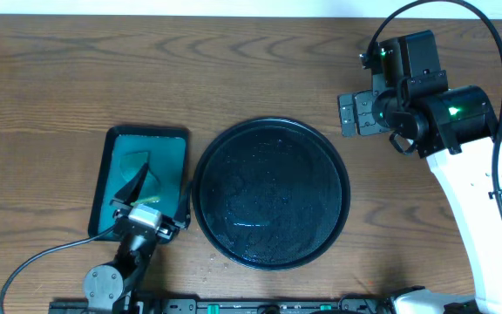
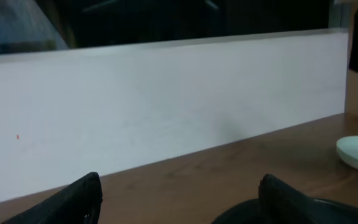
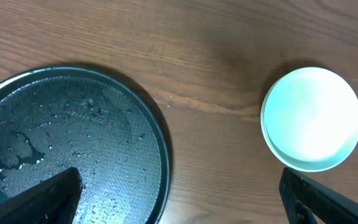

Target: Clean dirty plates on tray and stack at the side

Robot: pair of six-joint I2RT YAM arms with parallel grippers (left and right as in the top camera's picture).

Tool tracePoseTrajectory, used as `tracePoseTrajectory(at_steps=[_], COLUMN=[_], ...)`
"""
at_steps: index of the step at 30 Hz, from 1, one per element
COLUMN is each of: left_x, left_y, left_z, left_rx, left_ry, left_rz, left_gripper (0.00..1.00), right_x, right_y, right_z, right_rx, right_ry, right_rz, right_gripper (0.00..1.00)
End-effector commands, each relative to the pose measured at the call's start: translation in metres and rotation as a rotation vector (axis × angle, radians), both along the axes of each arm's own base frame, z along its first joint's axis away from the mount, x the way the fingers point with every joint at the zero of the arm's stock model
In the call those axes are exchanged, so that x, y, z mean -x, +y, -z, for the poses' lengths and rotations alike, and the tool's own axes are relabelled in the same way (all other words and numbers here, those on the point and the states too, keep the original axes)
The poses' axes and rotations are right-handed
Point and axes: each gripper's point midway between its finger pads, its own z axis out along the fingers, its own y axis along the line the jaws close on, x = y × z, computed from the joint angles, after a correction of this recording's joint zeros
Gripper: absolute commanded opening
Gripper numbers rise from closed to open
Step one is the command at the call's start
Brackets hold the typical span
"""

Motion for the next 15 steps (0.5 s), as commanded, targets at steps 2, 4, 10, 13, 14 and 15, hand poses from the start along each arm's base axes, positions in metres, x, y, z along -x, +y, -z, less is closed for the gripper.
tracePoseTrajectory(at_steps=[2, 4, 10, 13, 14, 15], left_x=[-0.001, -0.003, -0.016, -0.015, -0.015, -0.015], left_y=[-0.001, 0.001, 0.029, 0.038, 0.039, 0.041], left_z=[0.011, 0.015, 0.070, 0.091, 0.094, 0.094], left_rx=[0.001, 0.007, 0.212, 0.243, 0.241, 0.243], left_ry=[0.025, 0.046, 0.341, 0.433, 0.446, 0.444], left_rz=[0.006, -0.009, -0.157, -0.210, -0.219, -0.228], left_gripper=[0.81, 0.81, 0.81, 0.81, 0.81, 0.81], right_x=[-0.001, -0.001, -0.001, -0.001, -0.001, -0.001], right_y=[0.001, 0.001, 0.001, 0.000, 0.001, 0.001], right_z=[-0.003, -0.003, -0.003, -0.003, -0.003, -0.003], right_rx=[0.008, 0.008, 0.008, 0.009, 0.008, 0.008], right_ry=[-0.009, -0.009, -0.010, -0.009, -0.010, -0.009], right_rz=[-0.007, -0.007, -0.007, -0.007, -0.007, -0.007], right_gripper=[0.99, 0.99, 0.99, 0.99, 0.99, 0.99])
